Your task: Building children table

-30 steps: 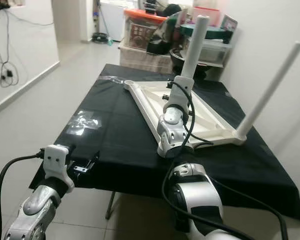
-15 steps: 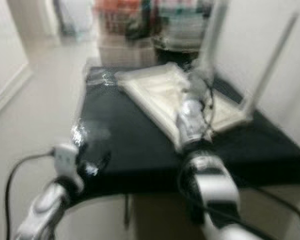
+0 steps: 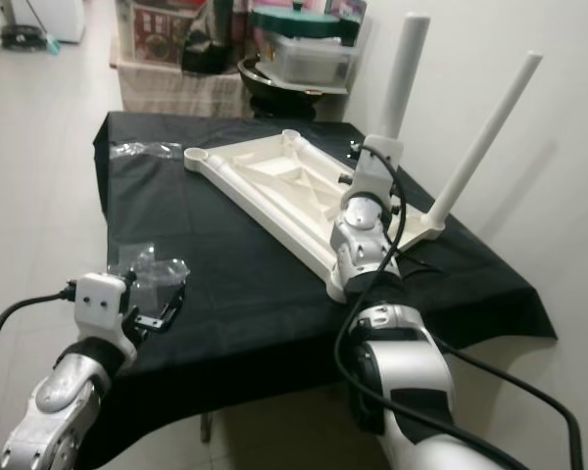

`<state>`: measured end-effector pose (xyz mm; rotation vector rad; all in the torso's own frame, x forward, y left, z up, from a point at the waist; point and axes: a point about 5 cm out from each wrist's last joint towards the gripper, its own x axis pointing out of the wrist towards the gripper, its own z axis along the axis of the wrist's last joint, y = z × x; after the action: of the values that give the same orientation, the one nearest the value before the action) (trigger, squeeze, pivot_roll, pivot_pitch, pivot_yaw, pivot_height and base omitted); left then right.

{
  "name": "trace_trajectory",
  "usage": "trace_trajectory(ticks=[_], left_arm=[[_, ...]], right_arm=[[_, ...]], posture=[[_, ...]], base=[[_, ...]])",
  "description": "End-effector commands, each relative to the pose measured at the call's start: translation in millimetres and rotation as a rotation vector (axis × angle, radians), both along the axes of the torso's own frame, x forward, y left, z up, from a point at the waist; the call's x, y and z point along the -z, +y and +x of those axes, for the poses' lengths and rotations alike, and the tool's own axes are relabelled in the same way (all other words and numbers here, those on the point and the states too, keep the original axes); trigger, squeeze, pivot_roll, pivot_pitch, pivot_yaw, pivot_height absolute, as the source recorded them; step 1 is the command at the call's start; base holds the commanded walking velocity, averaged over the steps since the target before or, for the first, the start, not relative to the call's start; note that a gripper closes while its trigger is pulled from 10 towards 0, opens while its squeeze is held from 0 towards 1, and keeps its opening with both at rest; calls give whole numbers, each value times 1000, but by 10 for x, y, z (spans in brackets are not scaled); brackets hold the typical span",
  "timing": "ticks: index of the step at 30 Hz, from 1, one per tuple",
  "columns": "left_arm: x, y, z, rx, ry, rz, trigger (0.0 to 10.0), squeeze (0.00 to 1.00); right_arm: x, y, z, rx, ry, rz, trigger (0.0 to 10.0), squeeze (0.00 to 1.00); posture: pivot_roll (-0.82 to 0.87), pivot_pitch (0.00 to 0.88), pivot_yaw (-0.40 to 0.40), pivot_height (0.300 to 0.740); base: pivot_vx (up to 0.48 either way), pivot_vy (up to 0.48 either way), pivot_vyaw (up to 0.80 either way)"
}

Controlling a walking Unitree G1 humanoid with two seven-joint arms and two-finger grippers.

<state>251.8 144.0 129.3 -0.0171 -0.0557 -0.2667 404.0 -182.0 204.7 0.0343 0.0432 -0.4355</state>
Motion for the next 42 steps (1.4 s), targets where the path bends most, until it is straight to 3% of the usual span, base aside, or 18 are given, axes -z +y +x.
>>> trace_trajectory(ticks=[1, 4, 6, 7, 8, 9, 11, 12, 13, 18, 19, 30, 35, 42], left_arm=[[21, -27, -10, 13, 13, 2, 10000, 0], [11, -14, -3, 10, 9, 4, 10000, 0], [5, -4, 1, 8, 5, 4, 10000, 0], [5, -4, 1, 8, 5, 4, 10000, 0], [4, 0, 2, 8, 4, 5, 10000, 0], [2, 1, 2, 10, 2, 4, 10000, 0], [2, 1, 2, 10, 2, 4, 10000, 0], [0, 0, 2, 13, 1, 3, 10000, 0], [-1, -2, 2, 15, 0, 2, 10000, 0], [-3, -5, 5, 20, -1, 3, 10000, 0], [-9, -6, 8, 21, -7, -1, 10000, 0], [-16, -17, -1, 25, -4, -9, 10000, 0], [-26, -12, -14, 28, -8, -7, 10000, 0], [-31, -60, -14, 46, -16, -16, 10000, 0]], right_arm=[[728, -78, -196, 31, 271, 74, 0, 0], [754, -103, -217, 54, 266, 121, 78, 0], [776, -131, -242, 80, 244, 182, 1804, 0], [776, -131, -242, 80, 244, 182, 1804, 0], [798, -129, -256, 80, 247, 200, 2627, 0], [824, -126, -271, 78, 253, 210, 4745, 0], [824, -126, -271, 78, 253, 210, 4745, 0], [846, -129, -284, 77, 260, 216, 7608, 0], [861, -135, -292, 78, 261, 225, 8588, 0], [873, -161, -297, 84, 264, 238, 8431, 0], [871, -161, -293, 80, 259, 254, 10000, 0], [830, -70, -274, 2, 234, 247, 10000, 0], [836, 71, -322, -119, 257, 279, 10000, 0], [877, -107, -343, -70, 291, 301, 10000, 0]], posture=[[69, 0, -99, 740], [71, 0, -96, 740], [71, 0, -96, 740], [71, 0, -96, 740], [73, 0, -94, 740], [73, 0, -93, 740], [73, 0, -93, 740], [73, 0, -93, 740], [71, 0, -89, 740], [70, 0, -86, 740], [72, 0, -86, 740], [76, 0, -87, 740], [68, 0, -84, 740], [60, 0, -84, 740]], base=[[0, 0, 0], [167, 0, 0], [283, 0, 0], [289, 0, 0], [300, 0, 0], [458, 0, 0], [458, 0, 0], [469, 0, 0], [465, 0, 0], [464, 0, 0], [0, 0, -800], [0, 0, -410], [0, 0, -369], [0, 0, 0]])
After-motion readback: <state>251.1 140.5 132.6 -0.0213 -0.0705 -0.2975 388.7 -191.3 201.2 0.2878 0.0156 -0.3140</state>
